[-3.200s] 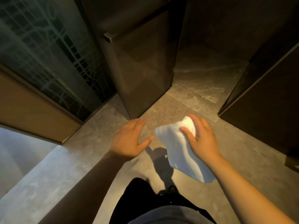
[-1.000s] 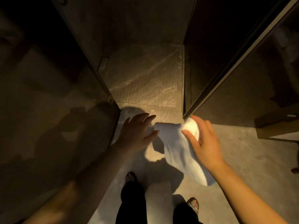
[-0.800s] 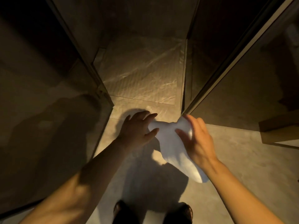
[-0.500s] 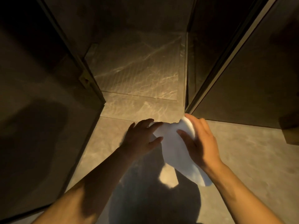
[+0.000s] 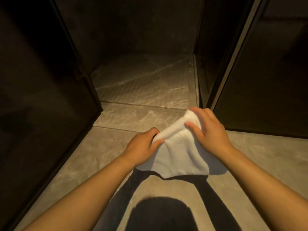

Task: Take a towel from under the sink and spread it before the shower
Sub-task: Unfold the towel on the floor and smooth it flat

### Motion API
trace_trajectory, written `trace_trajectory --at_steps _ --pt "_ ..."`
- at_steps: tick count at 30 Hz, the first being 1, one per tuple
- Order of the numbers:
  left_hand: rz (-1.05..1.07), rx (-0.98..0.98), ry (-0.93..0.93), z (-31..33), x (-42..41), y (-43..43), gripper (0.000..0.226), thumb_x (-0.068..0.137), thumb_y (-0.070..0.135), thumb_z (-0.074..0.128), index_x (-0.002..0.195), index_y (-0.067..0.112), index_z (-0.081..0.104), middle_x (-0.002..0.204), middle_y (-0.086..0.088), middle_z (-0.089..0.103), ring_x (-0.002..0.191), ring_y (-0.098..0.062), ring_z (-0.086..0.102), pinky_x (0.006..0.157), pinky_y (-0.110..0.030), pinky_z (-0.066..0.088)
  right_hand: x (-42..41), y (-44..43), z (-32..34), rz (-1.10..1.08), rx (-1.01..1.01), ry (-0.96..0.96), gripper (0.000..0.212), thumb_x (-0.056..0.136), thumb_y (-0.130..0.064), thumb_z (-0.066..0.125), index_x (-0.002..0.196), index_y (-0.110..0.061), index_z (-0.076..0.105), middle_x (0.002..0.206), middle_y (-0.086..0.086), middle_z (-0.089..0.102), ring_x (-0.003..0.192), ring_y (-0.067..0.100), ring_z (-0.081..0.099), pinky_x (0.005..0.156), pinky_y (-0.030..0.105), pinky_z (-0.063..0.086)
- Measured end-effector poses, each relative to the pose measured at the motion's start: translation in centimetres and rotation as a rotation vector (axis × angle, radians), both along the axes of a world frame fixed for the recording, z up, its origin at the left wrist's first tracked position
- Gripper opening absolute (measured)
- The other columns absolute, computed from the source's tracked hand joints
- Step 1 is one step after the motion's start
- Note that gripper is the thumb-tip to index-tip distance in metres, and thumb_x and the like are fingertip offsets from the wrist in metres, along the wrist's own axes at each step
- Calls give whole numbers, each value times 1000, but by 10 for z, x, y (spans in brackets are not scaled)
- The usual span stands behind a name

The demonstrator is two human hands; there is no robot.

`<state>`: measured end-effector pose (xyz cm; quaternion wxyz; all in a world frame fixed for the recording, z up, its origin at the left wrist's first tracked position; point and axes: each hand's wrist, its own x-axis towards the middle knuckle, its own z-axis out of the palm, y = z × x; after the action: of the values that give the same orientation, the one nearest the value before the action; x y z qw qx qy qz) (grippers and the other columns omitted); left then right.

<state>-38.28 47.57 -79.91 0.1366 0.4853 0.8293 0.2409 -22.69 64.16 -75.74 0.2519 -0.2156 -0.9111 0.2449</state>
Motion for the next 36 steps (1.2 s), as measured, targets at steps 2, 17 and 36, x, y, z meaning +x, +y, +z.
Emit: trace_trajectory --at_steps 2,17,36 --pt "23 55 15 1 4 -4 27 92 48 45 104 24 52 93 1 64 78 -18 58 68 -40 50 4 -3 -9 -30 -16 48 46 91 -43 51 133 -27 42 123 1 49 103 14 51 80 26 39" --pt "-48 231 -165 14 43 -27 26 91 40 54 116 35 56 106 12 64 92 -4 60 80 -32 53 44 -17 -25 -180 -54 21 47 92 -42 47 135 -25 39 119 -1 47 89 9 49 63 12 33" --pt "111 -303 127 -95 -9 -65 28 94 37 45 120 27 50 109 -6 62 96 -28 58 80 -37 50 6 -11 -138 11 -141 -593 56 90 -47 52 138 -23 37 139 7 42 118 26 50 94 35 43"
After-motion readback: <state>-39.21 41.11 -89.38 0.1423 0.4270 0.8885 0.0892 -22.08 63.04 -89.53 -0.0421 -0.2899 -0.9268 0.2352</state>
